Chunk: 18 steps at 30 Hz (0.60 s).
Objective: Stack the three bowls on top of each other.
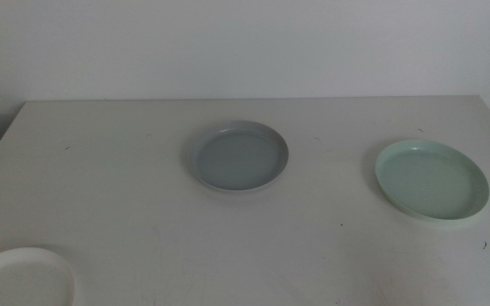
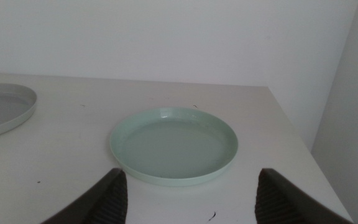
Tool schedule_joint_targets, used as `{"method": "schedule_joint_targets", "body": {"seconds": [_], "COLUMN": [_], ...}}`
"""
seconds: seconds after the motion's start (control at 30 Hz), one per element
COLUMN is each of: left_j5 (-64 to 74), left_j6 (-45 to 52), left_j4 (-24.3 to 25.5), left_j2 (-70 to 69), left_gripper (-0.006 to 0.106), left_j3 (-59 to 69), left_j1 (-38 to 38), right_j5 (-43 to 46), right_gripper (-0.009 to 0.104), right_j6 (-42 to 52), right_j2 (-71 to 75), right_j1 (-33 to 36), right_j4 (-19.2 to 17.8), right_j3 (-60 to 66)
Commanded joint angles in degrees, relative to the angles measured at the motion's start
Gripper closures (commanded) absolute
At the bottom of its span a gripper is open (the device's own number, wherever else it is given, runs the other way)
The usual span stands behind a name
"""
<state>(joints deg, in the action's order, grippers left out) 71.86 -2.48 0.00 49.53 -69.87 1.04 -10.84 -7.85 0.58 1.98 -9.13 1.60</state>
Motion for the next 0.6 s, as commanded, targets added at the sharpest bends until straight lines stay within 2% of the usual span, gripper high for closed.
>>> {"method": "schedule_joint_targets", "body": {"seconds": [0.0,0.4,0.57], "left_j5": [1.21,3.32,3.32], "left_j6": [-0.64,-0.84,-0.40], "left_j4": [0.00,1.13,5.36], "left_j2": [0.83,1.49,1.81], "left_gripper": [-0.005,-0.005,-0.005], "left_j3": [-1.95,-1.94,-1.94], "left_j1": [-0.07,0.06,0.06], "right_j5": [4.45,4.45,4.45], "right_gripper": [0.043,0.043,0.043], "right_j6": [0.31,0.31,0.31], "right_j2": [1.57,1.57,1.57], "right_j1": [-0.27,-0.27,-0.27], "right_j4": [-0.67,-0.67,-0.67], "right_j3": [-0.31,-0.31,-0.31]}}
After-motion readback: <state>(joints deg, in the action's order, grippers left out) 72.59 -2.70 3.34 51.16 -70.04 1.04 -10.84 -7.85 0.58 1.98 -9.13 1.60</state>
